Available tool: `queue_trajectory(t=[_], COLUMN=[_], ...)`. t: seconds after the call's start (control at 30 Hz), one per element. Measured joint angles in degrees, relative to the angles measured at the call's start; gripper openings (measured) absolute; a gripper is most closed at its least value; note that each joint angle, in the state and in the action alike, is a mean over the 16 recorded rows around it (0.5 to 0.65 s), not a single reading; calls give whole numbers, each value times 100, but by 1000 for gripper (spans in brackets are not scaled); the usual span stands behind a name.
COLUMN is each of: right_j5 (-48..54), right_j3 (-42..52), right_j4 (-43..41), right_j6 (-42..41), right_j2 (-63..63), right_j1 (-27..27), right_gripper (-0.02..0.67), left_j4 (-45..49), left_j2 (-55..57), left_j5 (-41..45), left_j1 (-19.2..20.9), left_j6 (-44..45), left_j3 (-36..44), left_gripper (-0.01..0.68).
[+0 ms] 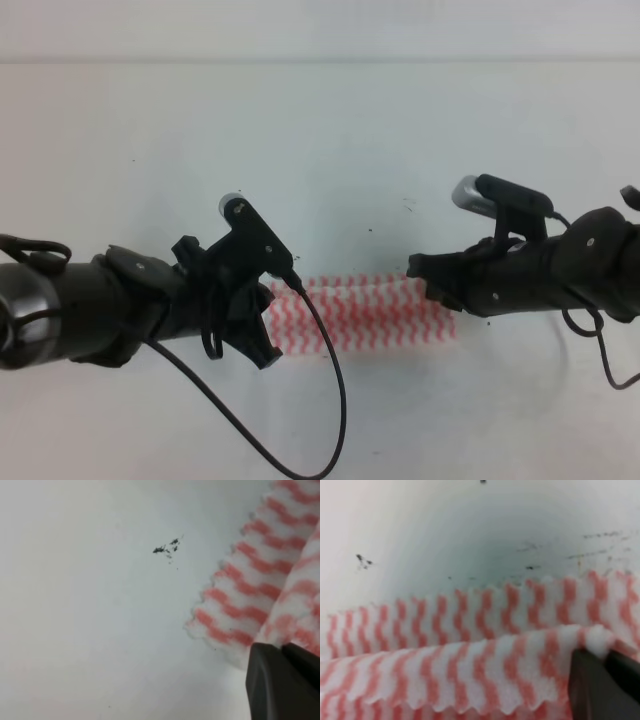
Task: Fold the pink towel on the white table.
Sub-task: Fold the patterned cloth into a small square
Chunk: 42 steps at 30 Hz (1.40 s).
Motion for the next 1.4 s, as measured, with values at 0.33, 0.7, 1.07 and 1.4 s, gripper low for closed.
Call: queue_trajectory(t=[0.33,0.7,1.07,1.4], right_j5=[33,37,41,3], right_j3=[-58,-64,-64,-64], right_j4=[-3,-3,0,19], right_j6=[-1,-4,-2,3], right_j2=[179,193,213,213], right_j1=[-3,-3,-1,-3], right_gripper=[-17,-17,-17,-17], left_j4=[-6,-4,-60,-454], left_j2=[17,1,-28,-308], left_j5=[-37,-281,-531,-283], left_j1=[-1,0,0,-3], left_j6=[-1,-113,-435,-629], left_j3=[-2,1,-100,-248], left_gripper=[-4,69,300,213])
